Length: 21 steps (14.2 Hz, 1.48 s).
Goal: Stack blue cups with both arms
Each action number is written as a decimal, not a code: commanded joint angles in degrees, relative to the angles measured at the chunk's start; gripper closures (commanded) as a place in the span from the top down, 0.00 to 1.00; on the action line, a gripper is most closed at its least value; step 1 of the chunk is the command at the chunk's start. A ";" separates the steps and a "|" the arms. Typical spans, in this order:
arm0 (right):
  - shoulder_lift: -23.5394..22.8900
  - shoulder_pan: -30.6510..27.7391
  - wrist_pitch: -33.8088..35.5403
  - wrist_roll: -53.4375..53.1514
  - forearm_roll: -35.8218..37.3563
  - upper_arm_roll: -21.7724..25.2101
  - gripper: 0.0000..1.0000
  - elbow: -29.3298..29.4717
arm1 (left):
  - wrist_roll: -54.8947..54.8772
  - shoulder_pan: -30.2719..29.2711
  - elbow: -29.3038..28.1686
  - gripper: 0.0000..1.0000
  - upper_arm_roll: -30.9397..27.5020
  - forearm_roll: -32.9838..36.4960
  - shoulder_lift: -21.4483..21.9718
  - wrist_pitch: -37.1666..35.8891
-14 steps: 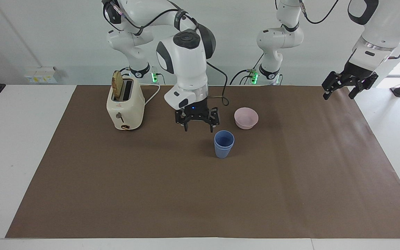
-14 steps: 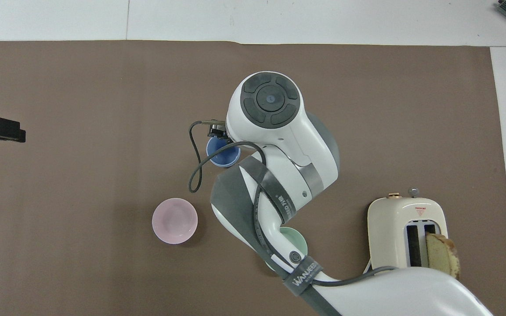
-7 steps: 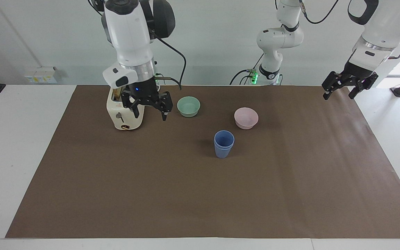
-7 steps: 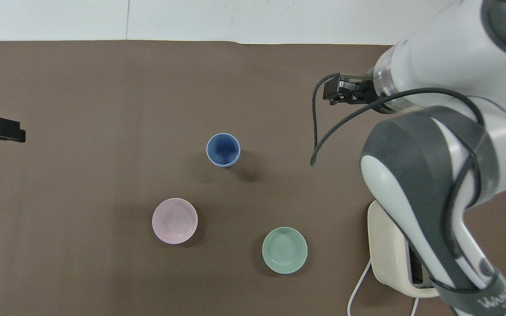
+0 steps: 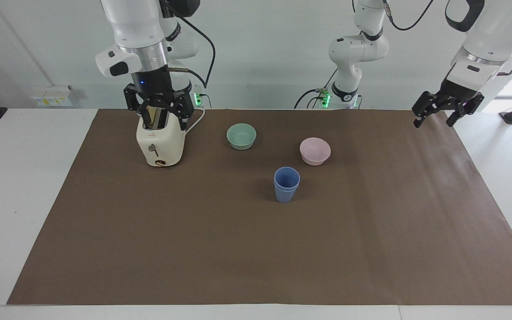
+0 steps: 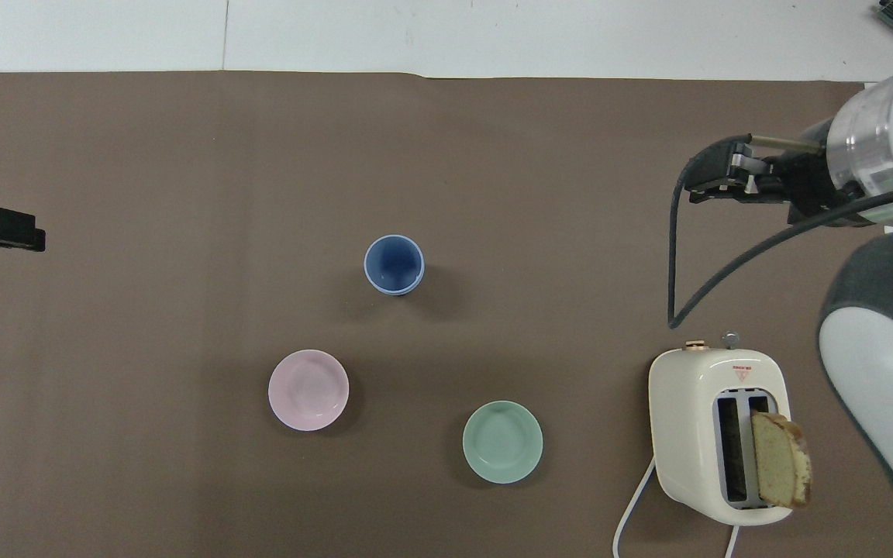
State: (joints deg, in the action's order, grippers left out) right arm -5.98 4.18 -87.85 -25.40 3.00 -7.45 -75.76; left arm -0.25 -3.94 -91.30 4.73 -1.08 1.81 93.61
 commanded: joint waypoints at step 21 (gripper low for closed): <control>11.43 -3.83 3.47 18.55 -3.44 7.54 1.00 -13.36 | -0.11 0.08 0.16 1.00 -0.16 0.72 0.56 -0.97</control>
State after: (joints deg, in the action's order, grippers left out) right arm 3.76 1.00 -82.80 -8.61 0.67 0.00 -86.10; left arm -0.25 -3.94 -91.30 4.73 -1.08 1.81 93.61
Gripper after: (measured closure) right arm 0.000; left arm 0.000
